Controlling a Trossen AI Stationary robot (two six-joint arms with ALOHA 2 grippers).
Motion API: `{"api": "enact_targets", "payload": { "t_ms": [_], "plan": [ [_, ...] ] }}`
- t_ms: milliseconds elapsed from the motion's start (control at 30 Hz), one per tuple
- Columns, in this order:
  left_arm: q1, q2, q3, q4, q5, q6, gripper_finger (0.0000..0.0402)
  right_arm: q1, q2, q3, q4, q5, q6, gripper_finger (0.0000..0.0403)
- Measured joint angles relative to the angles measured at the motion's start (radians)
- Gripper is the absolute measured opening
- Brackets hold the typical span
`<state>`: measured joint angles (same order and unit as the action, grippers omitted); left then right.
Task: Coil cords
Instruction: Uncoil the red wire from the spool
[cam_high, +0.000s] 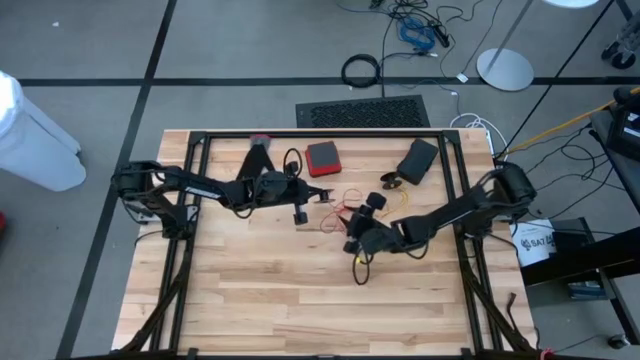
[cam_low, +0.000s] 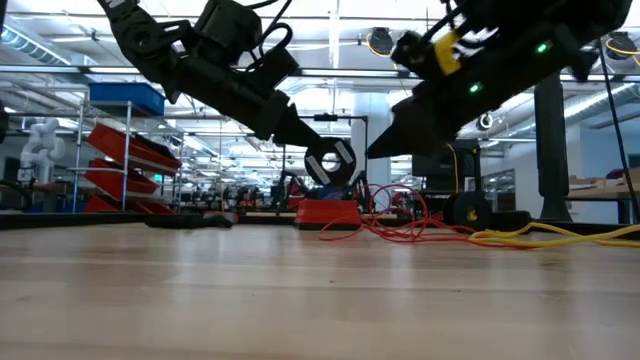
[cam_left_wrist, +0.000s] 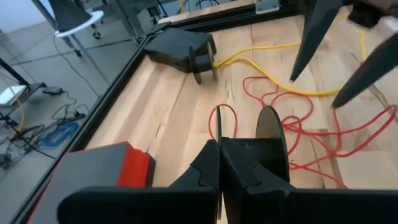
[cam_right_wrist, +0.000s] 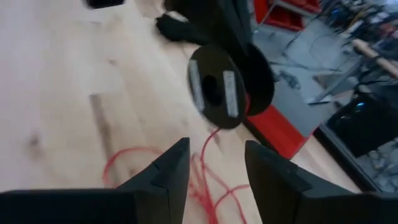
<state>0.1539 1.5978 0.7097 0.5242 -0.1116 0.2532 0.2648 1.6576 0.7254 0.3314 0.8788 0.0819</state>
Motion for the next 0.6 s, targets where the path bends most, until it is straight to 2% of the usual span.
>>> {"api": "enact_targets", "payload": {
  "t_ms": [133, 233, 400, 600],
  "plan": [
    [0.000, 0.000, 0.000, 0.003, 0.011, -0.055, 0.0000, -0.020, 0.070, 0.000, 0.180, 0.009, -0.086, 0.0139],
    [0.000, 0.000, 0.000, 0.005, 0.031, -0.040, 0.0000, -0.024, 0.106, 0.000, 0.283, 0.009, -0.156, 0.0139],
    [-0.001, 0.000, 0.000, 0.006, 0.033, -0.034, 0.0000, -0.024, 0.112, 0.000, 0.317, 0.043, -0.172, 0.0138],
    [-0.014, 0.001, 0.000, 0.015, 0.031, -0.041, 0.0004, -0.039, 0.112, 0.000, 0.340, 0.005, -0.165, 0.0138]
  ]
}}
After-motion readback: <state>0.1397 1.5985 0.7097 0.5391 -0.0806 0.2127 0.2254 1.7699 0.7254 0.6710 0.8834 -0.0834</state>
